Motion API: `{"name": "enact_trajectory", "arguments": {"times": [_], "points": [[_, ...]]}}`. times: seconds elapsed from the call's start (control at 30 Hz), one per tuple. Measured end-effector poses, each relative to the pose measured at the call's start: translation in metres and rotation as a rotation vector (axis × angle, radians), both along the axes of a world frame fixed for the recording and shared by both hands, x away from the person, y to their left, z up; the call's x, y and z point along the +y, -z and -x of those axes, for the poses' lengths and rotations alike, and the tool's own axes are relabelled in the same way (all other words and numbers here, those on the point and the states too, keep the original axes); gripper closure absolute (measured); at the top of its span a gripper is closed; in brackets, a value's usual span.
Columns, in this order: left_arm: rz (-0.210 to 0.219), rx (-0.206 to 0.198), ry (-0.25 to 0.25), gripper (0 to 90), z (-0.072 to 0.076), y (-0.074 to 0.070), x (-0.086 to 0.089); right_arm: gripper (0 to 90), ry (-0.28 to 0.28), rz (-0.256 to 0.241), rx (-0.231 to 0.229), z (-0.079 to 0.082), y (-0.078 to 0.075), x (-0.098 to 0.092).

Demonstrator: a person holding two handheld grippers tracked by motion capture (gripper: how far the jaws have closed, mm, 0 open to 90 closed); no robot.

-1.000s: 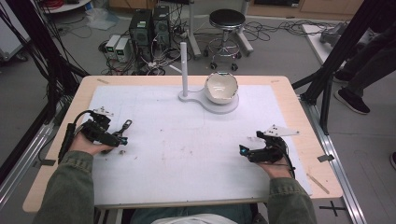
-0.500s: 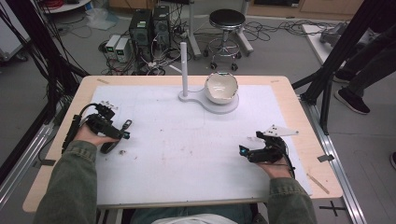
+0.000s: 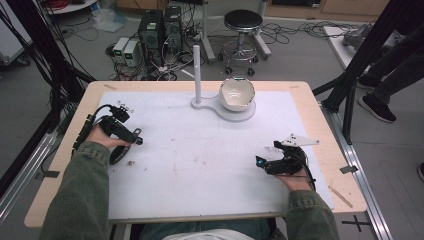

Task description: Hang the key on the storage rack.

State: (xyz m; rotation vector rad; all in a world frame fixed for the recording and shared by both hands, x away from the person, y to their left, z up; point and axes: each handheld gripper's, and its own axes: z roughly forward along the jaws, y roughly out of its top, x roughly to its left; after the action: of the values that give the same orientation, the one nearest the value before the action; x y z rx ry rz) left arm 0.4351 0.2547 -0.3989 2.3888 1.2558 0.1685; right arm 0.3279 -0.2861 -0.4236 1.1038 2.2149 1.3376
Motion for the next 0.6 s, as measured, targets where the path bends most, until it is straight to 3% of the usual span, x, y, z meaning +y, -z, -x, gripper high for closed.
{"name": "enact_trajectory", "arguments": {"times": [0.37,0.43,0.6], "points": [[-0.043,0.103,-0.032,15.9,-0.014,-0.003,-0.002,0.4,0.004,-0.004,0.004,0.001,0.0,-0.002],[-0.032,0.116,-0.034,17.7,-0.014,-0.003,-0.003,0.5,0.002,-0.004,0.003,0.0,0.0,-0.002],[-0.069,0.136,-0.033,21.3,-0.015,0.001,-0.002,0.4,0.0,-0.004,-0.002,0.001,0.0,-0.001]]}}
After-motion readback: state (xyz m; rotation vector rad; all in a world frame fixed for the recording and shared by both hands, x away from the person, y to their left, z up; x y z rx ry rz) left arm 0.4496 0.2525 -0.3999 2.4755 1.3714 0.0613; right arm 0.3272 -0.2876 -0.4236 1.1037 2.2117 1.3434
